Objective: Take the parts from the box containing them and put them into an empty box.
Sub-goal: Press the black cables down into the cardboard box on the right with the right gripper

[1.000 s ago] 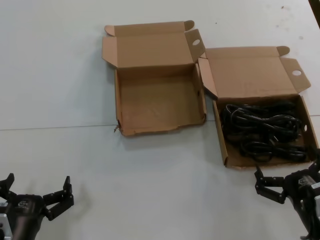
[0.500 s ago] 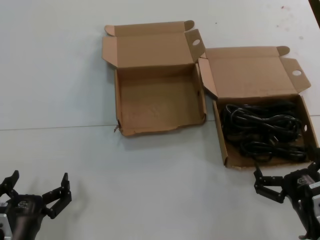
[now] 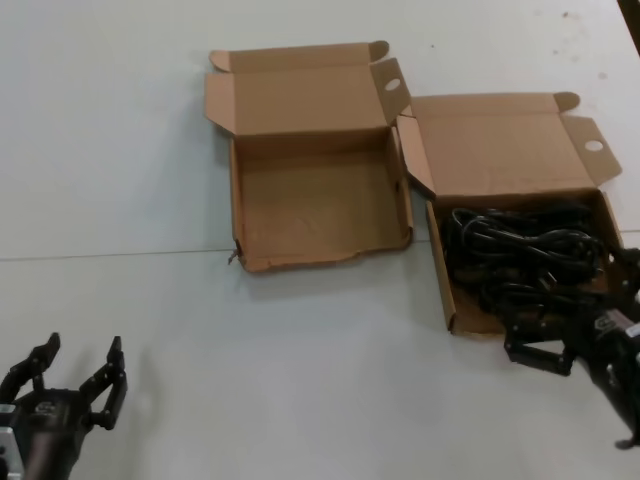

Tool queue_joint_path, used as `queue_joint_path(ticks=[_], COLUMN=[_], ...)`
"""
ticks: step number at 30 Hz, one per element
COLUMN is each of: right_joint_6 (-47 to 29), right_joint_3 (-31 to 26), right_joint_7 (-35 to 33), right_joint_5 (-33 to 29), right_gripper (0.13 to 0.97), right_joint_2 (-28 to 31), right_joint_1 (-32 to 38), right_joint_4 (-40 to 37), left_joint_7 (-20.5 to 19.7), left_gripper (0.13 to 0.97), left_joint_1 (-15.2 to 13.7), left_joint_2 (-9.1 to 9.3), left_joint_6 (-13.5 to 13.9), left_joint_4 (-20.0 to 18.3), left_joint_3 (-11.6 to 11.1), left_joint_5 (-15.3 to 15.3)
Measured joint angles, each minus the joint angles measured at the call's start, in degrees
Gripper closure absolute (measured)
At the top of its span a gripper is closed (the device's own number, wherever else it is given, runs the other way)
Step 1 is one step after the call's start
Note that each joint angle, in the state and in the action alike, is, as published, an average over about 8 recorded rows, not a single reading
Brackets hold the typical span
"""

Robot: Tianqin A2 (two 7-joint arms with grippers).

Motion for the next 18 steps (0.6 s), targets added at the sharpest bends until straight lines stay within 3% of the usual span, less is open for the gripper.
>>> queue_joint_path(ticks=[8, 13, 18], right_joint_6=[10.20, 12.02, 10.32], right_joint_3=[-22.47, -34.50, -40.46], right_joint_7=[0.00, 0.00, 0.00], right_joint_5=[12.18, 16.32, 17.50], right_gripper=[0.129, 0.129, 0.129], right_joint_2=[16.28, 20.86, 22.85], right_joint_1=[17.15, 29.13, 36.35], right_joint_4=[5.21, 5.43, 4.72], left_joint_7=[0.00, 0.00, 0.00], left_gripper=[0.647, 0.754, 0.823], left_joint_1=[0.00, 0.00, 0.00], left_joint_2=[0.00, 0.00, 0.00], left_joint_6=[0.00, 0.00, 0.00], left_joint_4=[0.00, 0.00, 0.00], left_joint_3=[0.00, 0.00, 0.00], left_joint_5=[0.00, 0.00, 0.00])
